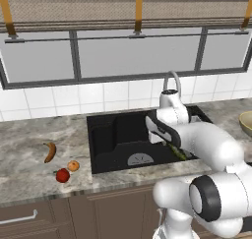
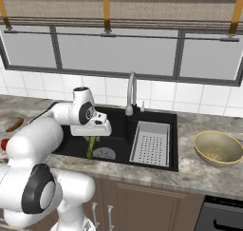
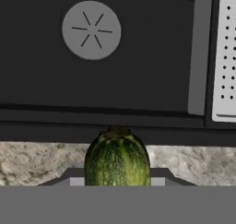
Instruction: There is a mixed pile of frozen fruits and vegetables on the counter. Locate all the frozen vegetables and place the items in a bowl on the counter. Take all the frozen fruits and defrost them in a running sink.
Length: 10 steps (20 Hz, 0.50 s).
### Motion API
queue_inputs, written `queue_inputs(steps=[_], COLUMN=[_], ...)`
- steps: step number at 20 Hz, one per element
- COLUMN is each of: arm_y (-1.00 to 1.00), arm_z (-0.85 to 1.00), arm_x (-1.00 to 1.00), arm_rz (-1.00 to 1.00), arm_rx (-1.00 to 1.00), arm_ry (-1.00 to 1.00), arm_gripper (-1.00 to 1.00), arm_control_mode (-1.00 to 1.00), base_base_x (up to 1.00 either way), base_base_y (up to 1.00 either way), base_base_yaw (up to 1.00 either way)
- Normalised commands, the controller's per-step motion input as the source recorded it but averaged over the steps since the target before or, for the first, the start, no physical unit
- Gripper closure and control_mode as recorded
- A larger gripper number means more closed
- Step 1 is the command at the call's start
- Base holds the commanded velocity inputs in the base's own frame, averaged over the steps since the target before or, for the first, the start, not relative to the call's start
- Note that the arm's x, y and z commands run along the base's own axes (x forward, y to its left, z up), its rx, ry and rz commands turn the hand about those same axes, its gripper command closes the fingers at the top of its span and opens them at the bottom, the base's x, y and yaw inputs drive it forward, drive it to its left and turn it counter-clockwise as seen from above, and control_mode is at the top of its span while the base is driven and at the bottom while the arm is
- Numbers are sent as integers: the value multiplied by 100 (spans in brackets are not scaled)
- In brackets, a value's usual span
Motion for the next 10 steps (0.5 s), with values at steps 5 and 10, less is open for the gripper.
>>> queue_inputs(steps=[5, 10], arm_y=[-72, -78], arm_z=[38, 43], arm_x=[-24, -22], arm_rz=[3, 3], arm_rx=[-3, -5], arm_ry=[0, -1], arm_gripper=[100, 100], arm_control_mode=[-100, -100], base_base_x=[0, 0], base_base_y=[0, 0], base_base_yaw=[0, 0])
